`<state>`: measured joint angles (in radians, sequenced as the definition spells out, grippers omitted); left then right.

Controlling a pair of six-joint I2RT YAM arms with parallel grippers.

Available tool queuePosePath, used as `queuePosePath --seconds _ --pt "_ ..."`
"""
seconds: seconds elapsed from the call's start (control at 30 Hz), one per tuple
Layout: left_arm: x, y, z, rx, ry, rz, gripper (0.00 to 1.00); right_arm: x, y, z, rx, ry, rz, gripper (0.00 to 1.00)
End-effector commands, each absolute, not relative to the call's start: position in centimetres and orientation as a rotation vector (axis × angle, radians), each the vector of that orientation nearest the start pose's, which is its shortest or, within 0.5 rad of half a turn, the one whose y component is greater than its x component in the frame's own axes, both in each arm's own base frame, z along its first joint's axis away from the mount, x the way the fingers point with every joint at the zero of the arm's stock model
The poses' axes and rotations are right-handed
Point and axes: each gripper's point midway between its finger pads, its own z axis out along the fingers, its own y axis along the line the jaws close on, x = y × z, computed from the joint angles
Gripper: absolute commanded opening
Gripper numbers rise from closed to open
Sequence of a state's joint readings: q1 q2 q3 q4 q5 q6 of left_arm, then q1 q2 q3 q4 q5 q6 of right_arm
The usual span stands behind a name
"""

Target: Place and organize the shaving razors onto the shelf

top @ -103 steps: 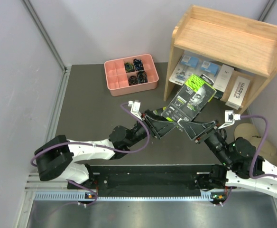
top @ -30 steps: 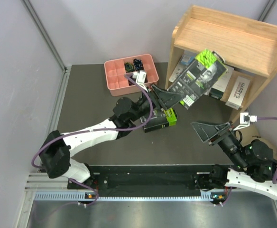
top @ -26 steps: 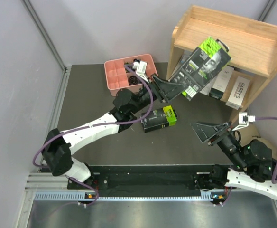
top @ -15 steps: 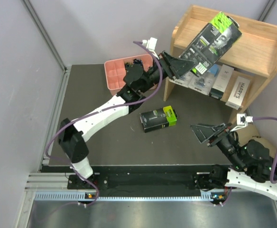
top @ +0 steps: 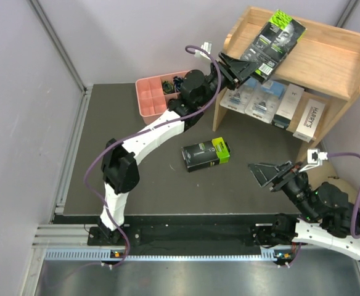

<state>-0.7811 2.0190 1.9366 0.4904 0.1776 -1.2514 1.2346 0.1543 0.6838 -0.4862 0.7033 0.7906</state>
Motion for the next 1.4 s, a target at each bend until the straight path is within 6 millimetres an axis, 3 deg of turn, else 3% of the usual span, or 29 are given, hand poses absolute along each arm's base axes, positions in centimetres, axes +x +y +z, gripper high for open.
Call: queuePosePath --seconds 0.0,0.43,0.63,0.93,1.37 --pt "38.5 -43.9 55.5 -0.208 1.131 -1.922 0.0 14.1 11.9 31.5 0.276 1.599 1.071 0.93" --pt "41.0 -43.6 55.3 -0.31 1.14 -1.923 0.13 13.9 11.5 30.9 0.289 1.617 1.074 0.93" --pt "41.3 -44.0 54.9 -0.329 1.183 -1.921 0.39 13.9 11.4 30.9 0.293 1.619 1.076 0.93" --pt "40.7 -43.8 54.7 -0.36 1.234 -1.918 0.57 13.7 11.0 30.6 0.306 1.618 1.087 0.94" --pt "39.6 -44.1 53.9 -0.323 1.318 -1.824 0.96 13.4 10.2 30.5 0.317 1.615 1.095 0.93"
